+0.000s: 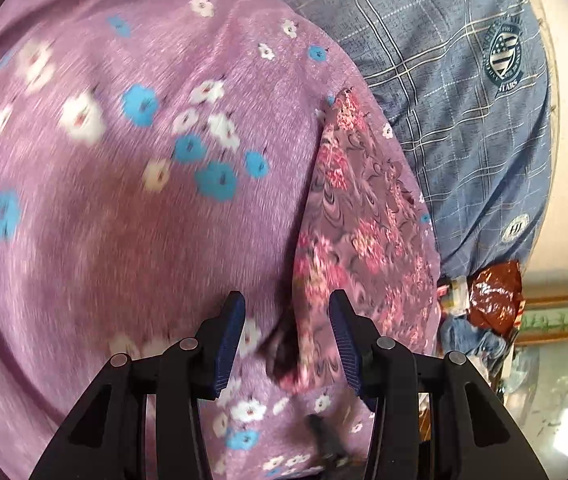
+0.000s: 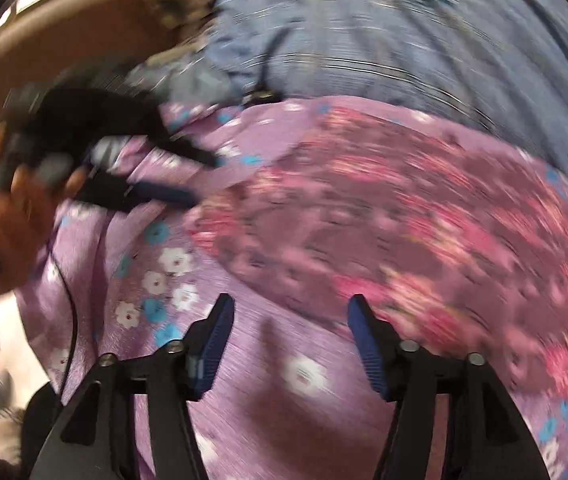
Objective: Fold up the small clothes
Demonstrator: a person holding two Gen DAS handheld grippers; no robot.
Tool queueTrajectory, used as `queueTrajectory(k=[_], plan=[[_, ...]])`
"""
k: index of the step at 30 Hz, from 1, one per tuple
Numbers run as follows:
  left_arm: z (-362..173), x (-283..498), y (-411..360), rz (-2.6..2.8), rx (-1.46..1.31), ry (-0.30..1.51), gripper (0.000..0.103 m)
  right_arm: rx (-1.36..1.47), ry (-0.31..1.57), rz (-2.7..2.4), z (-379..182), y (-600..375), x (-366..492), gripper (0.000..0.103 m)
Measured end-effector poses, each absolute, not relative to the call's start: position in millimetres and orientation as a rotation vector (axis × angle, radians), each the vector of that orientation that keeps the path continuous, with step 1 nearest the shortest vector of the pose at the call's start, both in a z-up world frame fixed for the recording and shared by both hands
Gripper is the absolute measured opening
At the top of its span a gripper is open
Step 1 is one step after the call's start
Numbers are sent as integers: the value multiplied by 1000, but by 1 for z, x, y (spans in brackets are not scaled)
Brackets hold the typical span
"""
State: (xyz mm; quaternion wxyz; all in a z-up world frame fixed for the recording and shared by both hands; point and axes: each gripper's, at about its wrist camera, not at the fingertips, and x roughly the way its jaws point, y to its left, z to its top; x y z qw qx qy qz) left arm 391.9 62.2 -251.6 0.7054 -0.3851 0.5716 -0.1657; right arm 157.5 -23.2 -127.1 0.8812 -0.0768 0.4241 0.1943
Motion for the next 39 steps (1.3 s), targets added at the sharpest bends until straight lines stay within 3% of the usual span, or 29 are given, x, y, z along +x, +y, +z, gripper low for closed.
queueTrajectory(k=[7, 9, 11, 12, 20, 24, 25, 26, 27, 28, 39], plan=[[-238, 459, 53, -380, -728, 1343, 46, -436, 811, 324, -149, 40, 174, 69], [-235, 476, 46, -394, -709, 1358, 47, -497, 778, 303, -153, 50, 181, 61], [-231, 496, 38, -418, -707, 1355, 47, -503, 733, 318, -150, 49, 187, 18], [-230, 505, 34, -425, -708, 1354, 48, -503, 714, 319, -146, 46, 191, 13], [-257, 571, -18, -393, -605, 1451, 52, -464, 604, 350, -123, 34, 190, 8], [-251, 587, -44, -396, -522, 1425, 61, -430, 600, 380, -119, 31, 188, 8], [-247, 590, -50, -407, -507, 1414, 58, -420, 600, 384, -118, 30, 188, 8], [-244, 591, -55, -406, -492, 1404, 44, -412, 600, 386, -118, 29, 187, 8], [-240, 592, -63, -399, -457, 1397, 19, -397, 603, 390, -117, 26, 188, 8], [-236, 587, -69, -392, -413, 1394, 10, -385, 606, 391, -116, 24, 188, 8], [-175, 555, -105, -307, -346, 1296, 7, -103, 665, 362, -94, -47, 184, 7]])
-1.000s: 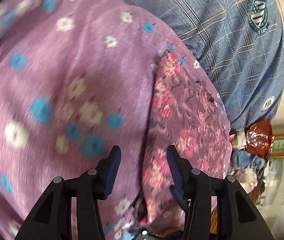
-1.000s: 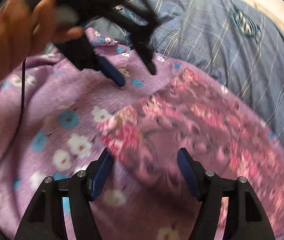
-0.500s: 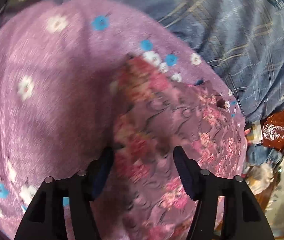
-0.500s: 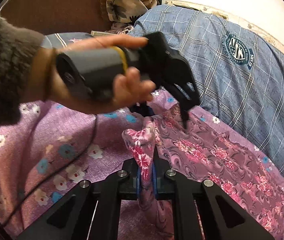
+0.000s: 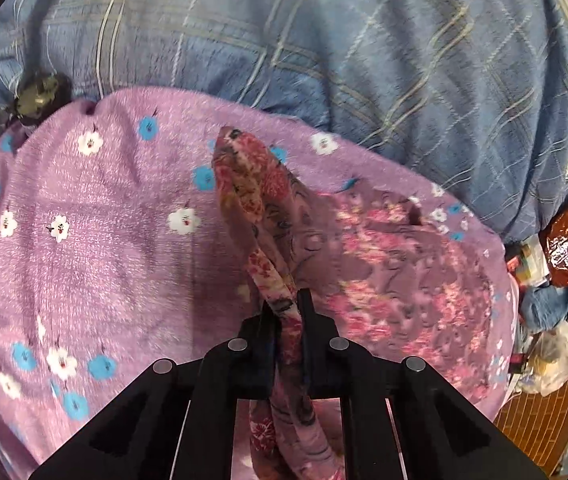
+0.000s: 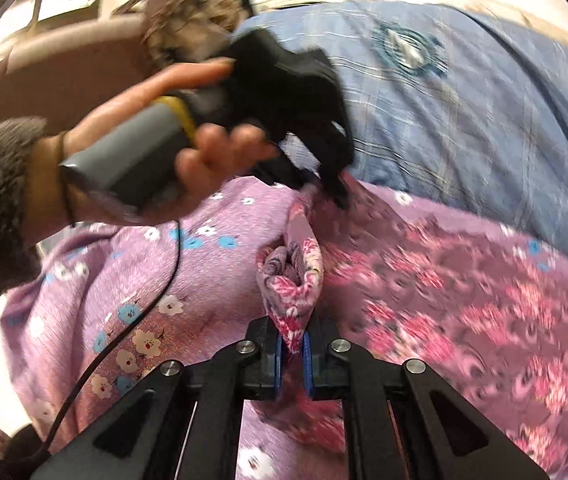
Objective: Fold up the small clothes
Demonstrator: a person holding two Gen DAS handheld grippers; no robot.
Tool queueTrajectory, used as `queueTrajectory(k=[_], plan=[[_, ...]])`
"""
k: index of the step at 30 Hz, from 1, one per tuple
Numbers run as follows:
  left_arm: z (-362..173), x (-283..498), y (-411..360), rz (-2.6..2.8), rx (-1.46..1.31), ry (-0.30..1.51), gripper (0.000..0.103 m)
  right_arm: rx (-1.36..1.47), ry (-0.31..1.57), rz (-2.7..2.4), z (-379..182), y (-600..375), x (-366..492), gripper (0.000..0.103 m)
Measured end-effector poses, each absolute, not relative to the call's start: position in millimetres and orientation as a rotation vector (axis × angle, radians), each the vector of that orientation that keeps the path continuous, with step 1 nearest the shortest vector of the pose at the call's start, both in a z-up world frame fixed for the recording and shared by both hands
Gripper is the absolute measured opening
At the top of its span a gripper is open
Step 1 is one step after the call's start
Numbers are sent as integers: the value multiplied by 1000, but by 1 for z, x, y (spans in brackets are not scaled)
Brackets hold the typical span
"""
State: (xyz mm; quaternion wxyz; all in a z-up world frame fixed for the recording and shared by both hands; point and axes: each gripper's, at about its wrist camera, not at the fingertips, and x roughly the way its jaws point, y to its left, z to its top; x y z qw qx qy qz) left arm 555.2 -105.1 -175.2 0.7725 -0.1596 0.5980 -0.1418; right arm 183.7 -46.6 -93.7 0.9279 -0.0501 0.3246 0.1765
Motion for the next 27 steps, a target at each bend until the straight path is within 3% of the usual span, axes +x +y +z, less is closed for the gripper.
queueTrajectory(k=[14, 27], plan=[[-101, 523, -220, -368, -227, 1241, 7, 259, 640, 281, -66, -177, 153, 7], [-147, 524, -404, -412, -42, 1310, 5, 562, 620, 116, -94, -318, 108, 7]])
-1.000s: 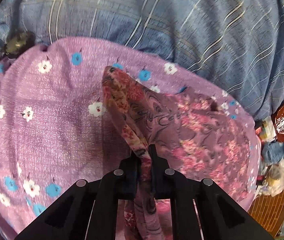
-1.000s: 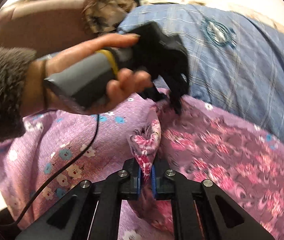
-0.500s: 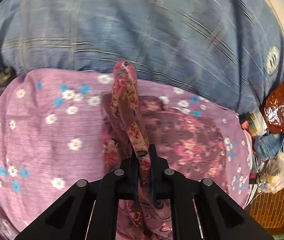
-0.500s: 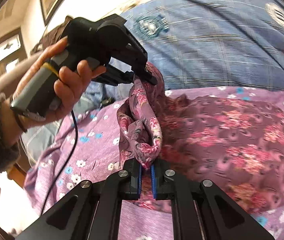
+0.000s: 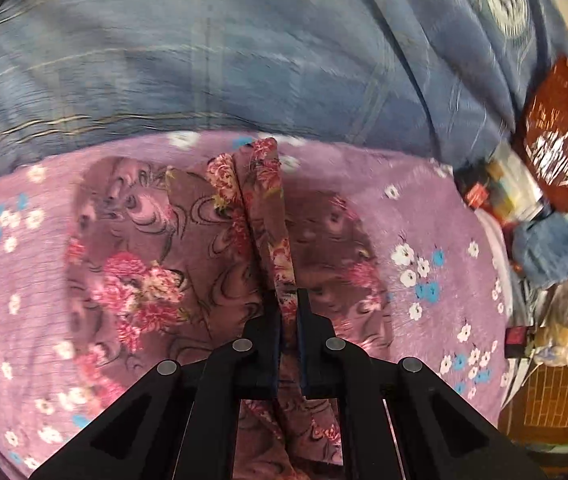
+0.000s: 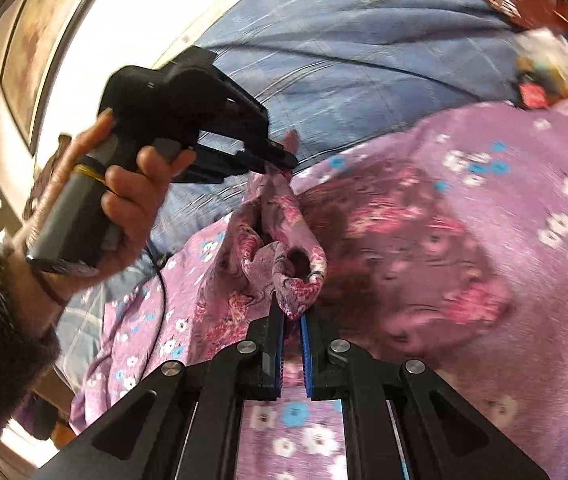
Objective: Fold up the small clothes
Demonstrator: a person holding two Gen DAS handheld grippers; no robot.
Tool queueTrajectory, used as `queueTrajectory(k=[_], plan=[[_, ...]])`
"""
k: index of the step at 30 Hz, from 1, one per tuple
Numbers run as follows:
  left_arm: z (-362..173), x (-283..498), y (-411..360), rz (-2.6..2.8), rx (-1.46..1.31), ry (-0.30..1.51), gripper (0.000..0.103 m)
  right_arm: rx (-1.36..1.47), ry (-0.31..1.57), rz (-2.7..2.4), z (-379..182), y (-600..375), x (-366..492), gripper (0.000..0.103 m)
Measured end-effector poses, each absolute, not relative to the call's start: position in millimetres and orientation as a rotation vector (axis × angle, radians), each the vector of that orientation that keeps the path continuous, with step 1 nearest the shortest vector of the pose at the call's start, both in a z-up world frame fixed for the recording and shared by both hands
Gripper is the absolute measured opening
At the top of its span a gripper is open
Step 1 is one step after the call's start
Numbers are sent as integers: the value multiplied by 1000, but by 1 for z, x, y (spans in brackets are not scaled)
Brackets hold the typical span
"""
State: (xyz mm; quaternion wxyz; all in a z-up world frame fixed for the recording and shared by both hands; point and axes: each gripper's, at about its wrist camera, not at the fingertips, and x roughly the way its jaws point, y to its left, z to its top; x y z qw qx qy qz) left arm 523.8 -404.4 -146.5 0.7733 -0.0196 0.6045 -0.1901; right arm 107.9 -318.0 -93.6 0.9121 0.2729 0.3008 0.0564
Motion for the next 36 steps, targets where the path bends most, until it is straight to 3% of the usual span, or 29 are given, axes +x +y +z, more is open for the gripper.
queueTrajectory(k=[10, 11, 17, 19, 21, 23, 27, 33, 34, 35, 36], plan=[[-210, 520, -485, -441, 78, 1354, 8, 844, 675, 5, -134, -393, 91, 7], [-210, 519, -487, -444, 86, 1347, 9, 852, 695, -2, -138, -393, 93, 13], [-162, 518, -432, -557, -106, 1285, 14, 855, 654, -101, -124, -402, 84, 24], [-144, 521, -389, -555, -221, 1237, 22, 867, 571, -138, -110, -413, 75, 33], [-139, 524, -336, -481, -308, 1175, 41, 834, 529, -132, -94, -425, 82, 51], [-149, 525, -304, -428, -332, 1169, 44, 781, 571, -74, -79, -436, 115, 57], [-197, 523, -252, -385, -459, 1251, 43, 757, 725, 112, -84, -441, 210, 57], [-251, 529, -243, -460, -594, 1335, 43, 661, 959, 169, -123, -404, 301, 55], [-254, 531, -246, -463, -593, 1341, 43, 632, 1003, 180, -129, -396, 312, 39], [-256, 534, -249, -468, -587, 1337, 43, 597, 996, 172, -126, -392, 315, 11], [-252, 535, -251, -468, -570, 1308, 43, 551, 979, 185, -118, -388, 317, 7]])
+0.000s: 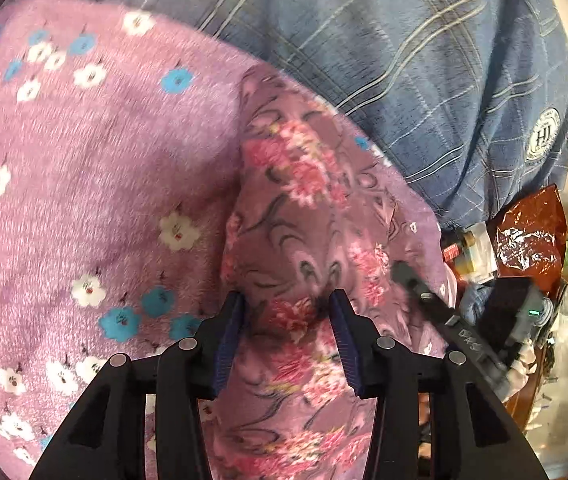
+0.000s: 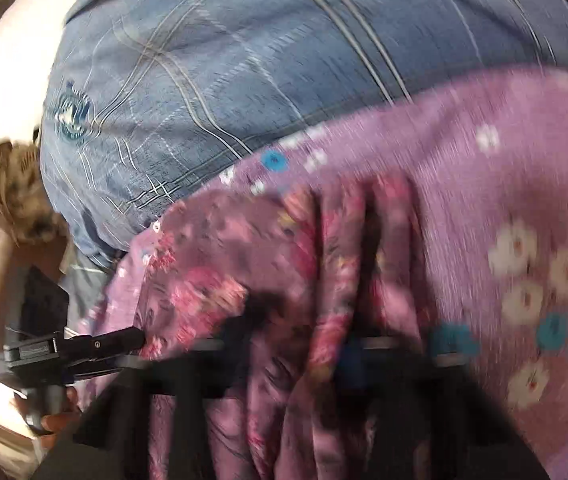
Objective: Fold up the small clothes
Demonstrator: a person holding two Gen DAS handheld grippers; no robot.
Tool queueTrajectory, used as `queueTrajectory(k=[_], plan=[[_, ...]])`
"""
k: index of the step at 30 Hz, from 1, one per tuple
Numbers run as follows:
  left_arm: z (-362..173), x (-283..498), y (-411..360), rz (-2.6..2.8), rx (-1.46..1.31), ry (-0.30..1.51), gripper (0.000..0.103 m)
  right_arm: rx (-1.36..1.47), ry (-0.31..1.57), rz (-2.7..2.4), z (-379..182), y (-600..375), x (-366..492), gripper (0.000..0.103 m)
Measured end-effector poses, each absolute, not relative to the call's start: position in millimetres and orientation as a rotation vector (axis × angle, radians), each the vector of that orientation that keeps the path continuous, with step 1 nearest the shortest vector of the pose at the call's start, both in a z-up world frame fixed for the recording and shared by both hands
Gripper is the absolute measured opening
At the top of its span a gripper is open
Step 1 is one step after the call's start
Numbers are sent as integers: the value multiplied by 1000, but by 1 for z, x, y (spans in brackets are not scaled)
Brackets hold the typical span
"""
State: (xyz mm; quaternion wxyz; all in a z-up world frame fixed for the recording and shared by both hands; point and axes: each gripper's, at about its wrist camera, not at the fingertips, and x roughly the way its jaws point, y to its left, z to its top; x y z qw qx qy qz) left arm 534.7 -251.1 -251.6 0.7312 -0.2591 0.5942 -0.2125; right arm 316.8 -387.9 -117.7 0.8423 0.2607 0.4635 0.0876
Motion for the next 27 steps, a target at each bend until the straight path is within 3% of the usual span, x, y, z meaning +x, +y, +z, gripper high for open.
queueTrajectory(k=[4, 9, 10, 12, 14, 18, 19, 22, 25, 27], plan=[[-254, 541, -263, -455, -532, 1262, 43, 504, 822, 178, -80, -402, 302, 6], [-274, 547, -292, -397, -398, 1300, 42, 522, 1032, 68, -136, -424, 322, 8], [-271, 544, -289, -407, -411, 1296, 42, 560, 1005, 76, -133, -427, 318, 16], [-266, 533, -280, -444, -442, 1304, 39, 675, 963, 126, -122, -437, 303, 20], [-259, 512, -270, -477, -461, 1303, 39, 746, 953, 179, -117, -442, 286, 43], [-259, 453, -262, -551, -458, 1295, 43, 811, 967, 283, -122, -439, 234, 50], [-264, 444, -264, -541, -447, 1308, 43, 788, 981, 273, -126, -438, 226, 47], [-273, 424, -271, -522, -430, 1342, 41, 593, 981, 245, -115, -417, 215, 11], [-281, 411, -277, -463, -385, 1343, 41, 481, 860, 209, -81, -407, 198, 6], [-277, 405, -283, -442, -338, 1313, 38, 397, 934, 134, -95, -407, 202, 5]])
